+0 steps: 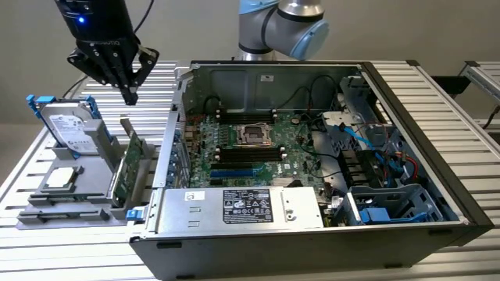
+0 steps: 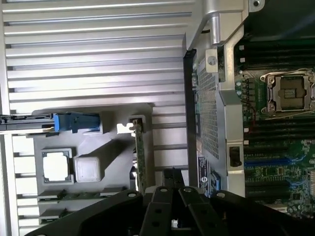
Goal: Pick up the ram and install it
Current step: 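Reach for the ram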
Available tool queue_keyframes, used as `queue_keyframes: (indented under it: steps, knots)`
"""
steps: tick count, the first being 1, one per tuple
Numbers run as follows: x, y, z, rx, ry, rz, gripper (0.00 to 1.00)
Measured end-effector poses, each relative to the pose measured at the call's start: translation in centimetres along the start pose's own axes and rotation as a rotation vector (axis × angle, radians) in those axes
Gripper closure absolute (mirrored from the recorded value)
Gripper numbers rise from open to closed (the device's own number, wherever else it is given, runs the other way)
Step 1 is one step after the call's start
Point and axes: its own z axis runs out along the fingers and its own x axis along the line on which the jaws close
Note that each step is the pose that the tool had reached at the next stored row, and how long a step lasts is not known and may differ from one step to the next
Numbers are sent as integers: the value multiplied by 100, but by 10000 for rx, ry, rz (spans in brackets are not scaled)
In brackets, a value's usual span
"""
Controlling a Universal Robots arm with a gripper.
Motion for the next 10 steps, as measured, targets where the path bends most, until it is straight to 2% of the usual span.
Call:
queue_keyframes:
  steps: [10]
  knots:
    - [343,-137,75,3,29,1,89]
